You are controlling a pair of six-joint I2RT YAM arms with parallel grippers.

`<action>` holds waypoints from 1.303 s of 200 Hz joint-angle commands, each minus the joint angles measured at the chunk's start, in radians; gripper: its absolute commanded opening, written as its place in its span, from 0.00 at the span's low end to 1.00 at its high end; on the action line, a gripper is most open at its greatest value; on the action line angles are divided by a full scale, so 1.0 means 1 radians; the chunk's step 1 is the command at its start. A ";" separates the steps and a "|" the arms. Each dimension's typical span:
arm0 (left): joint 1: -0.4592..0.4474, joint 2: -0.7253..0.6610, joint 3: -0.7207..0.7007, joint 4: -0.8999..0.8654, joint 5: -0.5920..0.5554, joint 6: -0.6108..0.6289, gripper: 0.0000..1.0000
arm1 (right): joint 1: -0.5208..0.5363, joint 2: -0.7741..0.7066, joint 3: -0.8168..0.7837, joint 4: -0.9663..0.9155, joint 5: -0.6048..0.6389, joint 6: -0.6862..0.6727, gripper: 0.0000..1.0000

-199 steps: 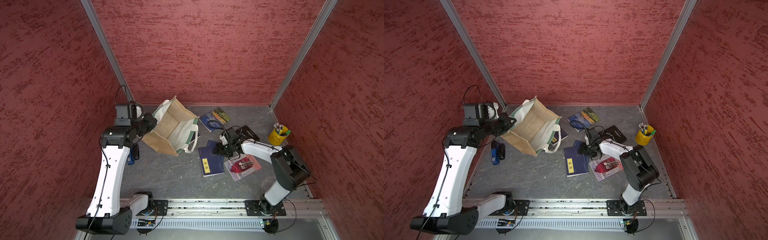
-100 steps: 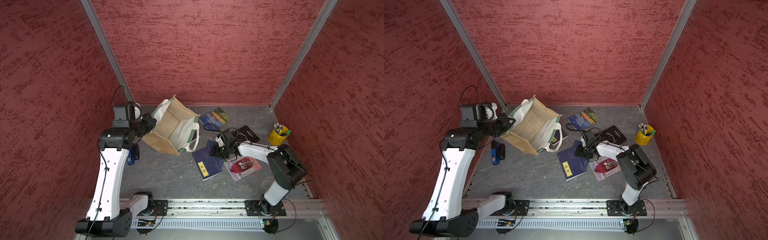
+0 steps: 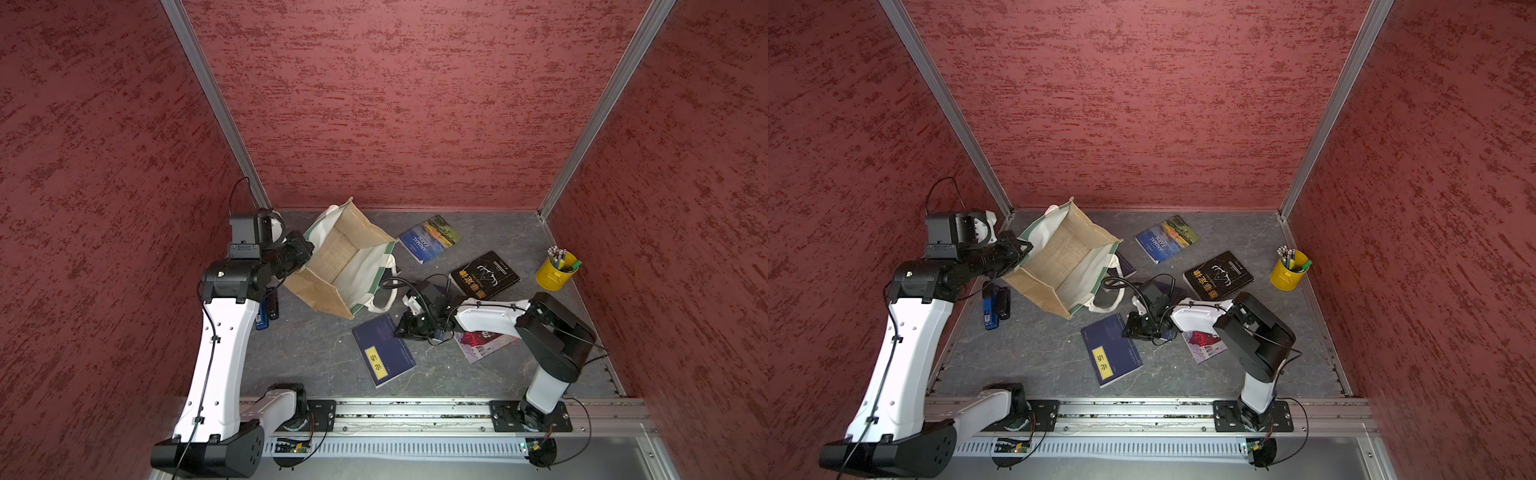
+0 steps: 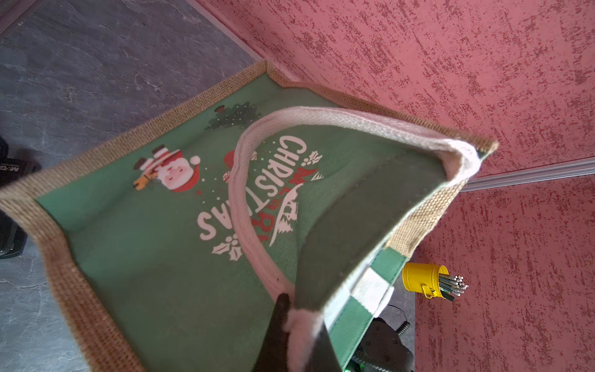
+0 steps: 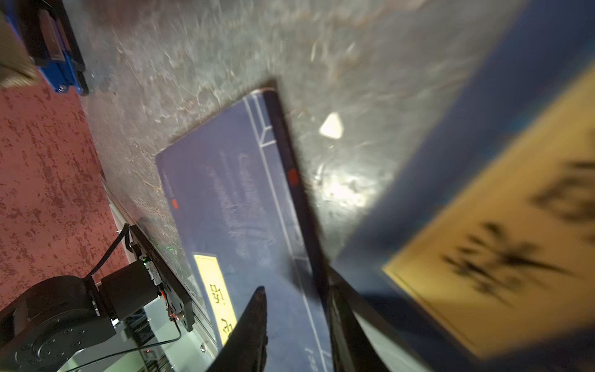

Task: Take out the books from the canvas bag
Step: Move the book to the center of the board, then place the canvas bag at the corner of the board.

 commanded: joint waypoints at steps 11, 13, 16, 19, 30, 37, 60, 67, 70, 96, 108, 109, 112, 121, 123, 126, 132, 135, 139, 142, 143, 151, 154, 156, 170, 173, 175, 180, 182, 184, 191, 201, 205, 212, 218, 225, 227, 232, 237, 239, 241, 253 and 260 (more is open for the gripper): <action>0.010 -0.030 0.003 0.051 0.017 -0.006 0.00 | 0.032 0.064 0.104 0.012 -0.030 -0.001 0.34; 0.010 -0.030 0.003 0.051 0.017 -0.006 0.00 | 0.030 0.062 0.106 0.013 -0.030 0.001 0.34; 0.012 -0.029 0.004 0.052 0.017 -0.008 0.00 | 0.030 0.060 0.108 0.015 -0.031 0.002 0.34; 0.016 -0.028 0.007 0.054 0.017 -0.008 0.00 | 0.029 0.057 0.109 0.016 -0.027 0.003 0.34; 0.039 -0.011 0.023 0.063 0.032 -0.020 0.00 | 0.026 0.038 0.108 0.015 -0.015 0.008 0.35; 0.058 0.013 0.045 0.070 0.052 -0.025 0.00 | 0.022 0.022 0.104 0.012 -0.008 0.012 0.36; 0.113 0.108 0.122 0.119 0.103 -0.022 0.00 | 0.002 -0.043 0.079 -0.002 0.024 0.018 0.48; 0.136 0.133 0.138 0.146 0.123 -0.026 0.00 | -0.004 -0.070 0.067 -0.001 0.033 0.020 0.50; 0.146 0.144 0.143 0.159 0.132 -0.030 0.00 | -0.007 -0.081 0.062 0.000 0.036 0.022 0.51; 0.231 0.231 0.153 0.294 0.186 -0.096 0.00 | -0.029 -0.183 0.021 -0.001 0.076 0.035 0.56; 0.253 0.275 0.141 0.372 0.202 -0.127 0.00 | -0.037 -0.221 0.006 -0.006 0.095 0.039 0.57; 0.255 0.279 0.140 0.378 0.205 -0.130 0.00 | -0.038 -0.224 0.006 -0.007 0.097 0.040 0.57; 0.259 0.292 0.138 0.397 0.209 -0.142 0.00 | -0.040 -0.232 0.002 -0.009 0.100 0.042 0.57; 0.269 0.330 0.130 0.453 0.223 -0.173 0.00 | -0.045 -0.254 -0.003 -0.021 0.113 0.043 0.57; 0.270 0.337 0.128 0.467 0.228 -0.181 0.00 | -0.046 -0.259 -0.005 -0.023 0.115 0.044 0.58; 0.273 0.351 0.125 0.486 0.233 -0.191 0.00 | -0.048 -0.266 -0.005 -0.028 0.119 0.044 0.58; 0.274 0.377 0.121 0.524 0.240 -0.208 0.00 | -0.051 -0.279 -0.007 -0.039 0.125 0.044 0.58; 0.276 0.392 0.120 0.542 0.246 -0.216 0.00 | -0.052 -0.284 -0.007 -0.045 0.129 0.044 0.58; 0.277 0.409 0.121 0.564 0.249 -0.224 0.00 | -0.054 -0.291 -0.007 -0.052 0.133 0.043 0.58; 0.279 0.423 0.122 0.576 0.255 -0.229 0.00 | -0.055 -0.296 -0.008 -0.059 0.137 0.042 0.58; 0.279 0.429 0.123 0.580 0.255 -0.230 0.00 | -0.056 -0.298 -0.008 -0.061 0.138 0.042 0.58; 0.282 0.465 0.132 0.604 0.263 -0.240 0.00 | -0.058 -0.311 -0.008 -0.076 0.144 0.042 0.58; 0.285 0.476 0.136 0.612 0.265 -0.242 0.00 | -0.060 -0.315 -0.008 -0.081 0.146 0.040 0.58; 0.286 0.487 0.137 0.618 0.267 -0.244 0.00 | -0.061 -0.318 -0.007 -0.085 0.147 0.039 0.59; 0.305 0.542 0.139 0.679 0.300 -0.279 0.00 | -0.066 -0.335 -0.008 -0.107 0.158 0.033 0.59; 0.311 0.555 0.139 0.691 0.313 -0.293 0.00 | -0.067 -0.335 -0.008 -0.109 0.160 0.032 0.59; 0.316 0.563 0.139 0.700 0.320 -0.302 0.00 | -0.069 -0.335 -0.008 -0.111 0.161 0.031 0.59; 0.328 0.584 0.139 0.719 0.337 -0.328 0.00 | -0.069 -0.336 -0.010 -0.112 0.164 0.028 0.59; 0.333 0.592 0.138 0.726 0.344 -0.337 0.00 | -0.071 -0.335 -0.011 -0.112 0.167 0.027 0.59; 0.338 0.599 0.138 0.736 0.351 -0.346 0.00 | -0.072 -0.357 -0.012 -0.113 0.169 0.027 0.59; 0.352 0.621 0.136 0.765 0.368 -0.365 0.01 | -0.074 -0.371 -0.014 -0.112 0.176 0.027 0.59; 0.370 0.651 0.153 0.760 0.376 -0.365 0.06 | -0.076 -0.382 -0.019 -0.107 0.186 0.031 0.59; 0.377 0.662 0.165 0.743 0.375 -0.353 0.11 | -0.077 -0.386 -0.023 -0.104 0.189 0.033 0.59; 0.387 0.681 0.198 0.709 0.370 -0.323 0.21 | -0.079 -0.394 -0.025 -0.101 0.195 0.036 0.59; 0.396 0.697 0.231 0.667 0.367 -0.296 0.34 | -0.079 -0.400 -0.028 -0.101 0.201 0.039 0.60; 0.403 0.714 0.273 0.612 0.361 -0.265 0.54 | -0.079 -0.408 -0.032 -0.098 0.207 0.043 0.60; 0.405 0.719 0.286 0.596 0.359 -0.257 0.59 | -0.079 -0.412 -0.032 -0.098 0.208 0.043 0.60; 0.410 0.729 0.311 0.562 0.354 -0.239 0.71 | -0.079 -0.418 -0.036 -0.095 0.211 0.045 0.60; 0.412 0.738 0.344 0.529 0.347 -0.221 0.80 | -0.080 -0.423 -0.040 -0.090 0.213 0.047 0.60; 0.413 0.741 0.357 0.515 0.343 -0.214 0.83 | -0.080 -0.425 -0.042 -0.088 0.213 0.047 0.60; 0.414 0.742 0.368 0.501 0.338 -0.207 0.86 | -0.080 -0.427 -0.043 -0.085 0.213 0.047 0.60; 0.415 0.752 0.442 0.419 0.301 -0.154 1.00 | -0.082 -0.437 -0.053 -0.069 0.211 0.047 0.61; 0.413 0.751 0.484 0.372 0.273 -0.121 1.00 | -0.083 -0.440 -0.053 -0.067 0.214 0.046 0.61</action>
